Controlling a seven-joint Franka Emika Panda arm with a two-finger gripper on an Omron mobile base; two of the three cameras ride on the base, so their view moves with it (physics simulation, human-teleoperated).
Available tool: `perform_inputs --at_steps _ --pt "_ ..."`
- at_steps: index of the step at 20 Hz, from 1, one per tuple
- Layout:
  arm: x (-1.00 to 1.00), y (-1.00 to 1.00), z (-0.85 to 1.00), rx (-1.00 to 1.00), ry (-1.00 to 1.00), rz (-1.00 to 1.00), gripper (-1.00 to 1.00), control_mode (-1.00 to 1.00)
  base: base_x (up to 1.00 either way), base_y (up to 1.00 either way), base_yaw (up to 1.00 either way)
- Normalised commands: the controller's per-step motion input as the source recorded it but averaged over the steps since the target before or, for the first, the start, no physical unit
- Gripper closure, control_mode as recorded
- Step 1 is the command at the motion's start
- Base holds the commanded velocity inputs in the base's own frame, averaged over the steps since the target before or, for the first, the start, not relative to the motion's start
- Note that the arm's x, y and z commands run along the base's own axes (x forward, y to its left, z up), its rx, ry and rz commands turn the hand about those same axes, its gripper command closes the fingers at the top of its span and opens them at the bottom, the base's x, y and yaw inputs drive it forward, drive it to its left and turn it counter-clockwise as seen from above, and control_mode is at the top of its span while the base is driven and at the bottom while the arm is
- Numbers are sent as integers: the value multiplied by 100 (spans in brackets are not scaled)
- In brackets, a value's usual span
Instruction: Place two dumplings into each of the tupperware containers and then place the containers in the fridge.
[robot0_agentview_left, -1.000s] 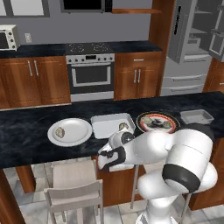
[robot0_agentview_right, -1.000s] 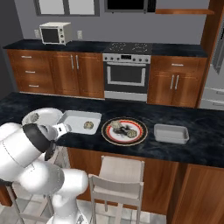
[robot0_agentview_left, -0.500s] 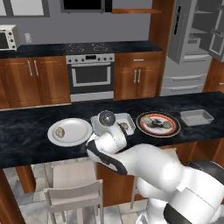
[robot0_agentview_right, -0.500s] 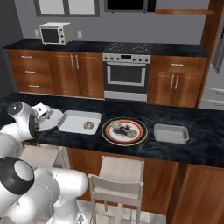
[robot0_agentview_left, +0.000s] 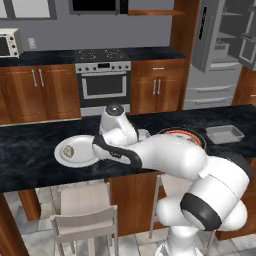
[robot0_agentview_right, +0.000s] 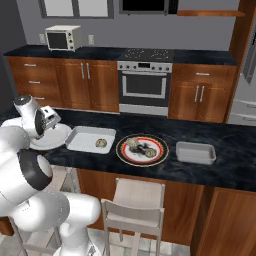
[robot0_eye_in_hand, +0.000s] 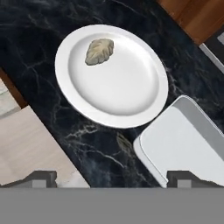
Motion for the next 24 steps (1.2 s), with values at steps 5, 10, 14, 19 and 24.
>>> perform_inputs --at_steps 5,10,14,19,24 --pt "24 44 -43 12 0 -17 -100 -100 0 0 0" --pt "26 11 -3 16 3 -25 -100 -100 0 0 0" --pt "33 11 0 25 19 -16 -100 -100 0 0 0" --pt "43 39 -2 18 19 -9 -100 -100 0 0 0" --pt "49 76 -25 2 12 -6 -100 -100 0 0 0"
